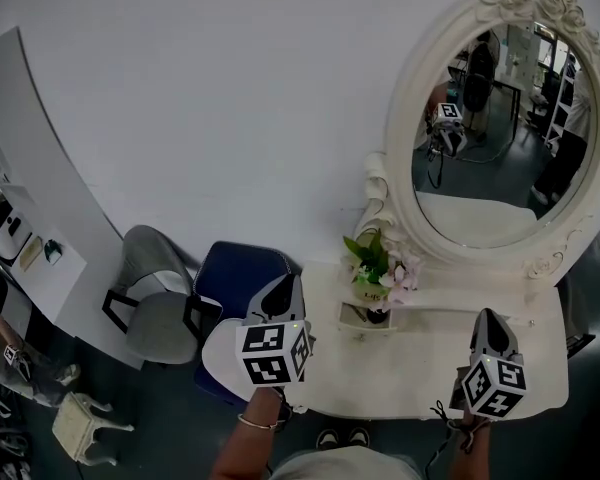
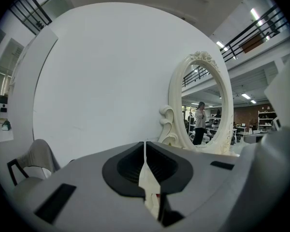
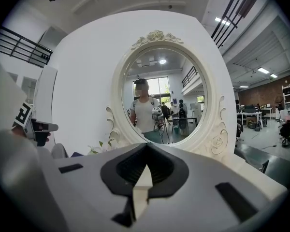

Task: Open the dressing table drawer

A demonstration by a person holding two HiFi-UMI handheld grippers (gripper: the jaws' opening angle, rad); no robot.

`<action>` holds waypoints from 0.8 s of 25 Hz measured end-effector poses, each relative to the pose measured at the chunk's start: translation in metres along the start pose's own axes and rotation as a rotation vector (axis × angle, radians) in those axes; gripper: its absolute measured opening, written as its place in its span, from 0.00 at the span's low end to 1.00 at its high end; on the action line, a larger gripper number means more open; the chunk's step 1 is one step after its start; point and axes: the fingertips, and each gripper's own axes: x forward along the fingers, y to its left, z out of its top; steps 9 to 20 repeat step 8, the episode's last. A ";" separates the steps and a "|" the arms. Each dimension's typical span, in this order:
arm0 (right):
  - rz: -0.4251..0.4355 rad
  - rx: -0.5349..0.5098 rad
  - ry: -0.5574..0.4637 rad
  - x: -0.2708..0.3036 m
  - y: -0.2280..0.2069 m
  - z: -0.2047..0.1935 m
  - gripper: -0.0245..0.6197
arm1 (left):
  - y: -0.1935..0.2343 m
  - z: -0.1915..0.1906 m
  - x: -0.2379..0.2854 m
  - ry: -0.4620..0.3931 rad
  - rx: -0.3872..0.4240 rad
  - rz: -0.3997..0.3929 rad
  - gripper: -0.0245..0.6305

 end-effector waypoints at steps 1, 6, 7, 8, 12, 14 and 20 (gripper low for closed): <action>0.002 -0.001 -0.001 -0.001 0.000 0.000 0.05 | -0.001 0.000 -0.001 0.001 -0.001 0.001 0.08; 0.007 -0.008 -0.002 -0.004 -0.001 0.001 0.05 | -0.004 -0.005 -0.005 0.004 -0.004 0.003 0.08; 0.008 -0.009 -0.001 -0.005 -0.002 0.000 0.05 | -0.005 -0.006 -0.006 0.005 -0.005 0.003 0.08; 0.008 -0.011 0.000 -0.005 -0.002 -0.001 0.05 | -0.005 -0.007 -0.007 0.006 -0.005 0.004 0.08; 0.008 -0.011 0.000 -0.005 -0.002 -0.001 0.05 | -0.005 -0.007 -0.007 0.006 -0.005 0.004 0.08; 0.008 -0.011 0.000 -0.005 -0.002 -0.001 0.05 | -0.005 -0.007 -0.007 0.006 -0.005 0.004 0.08; 0.008 -0.011 0.000 -0.005 -0.002 -0.001 0.05 | -0.005 -0.007 -0.007 0.006 -0.005 0.004 0.08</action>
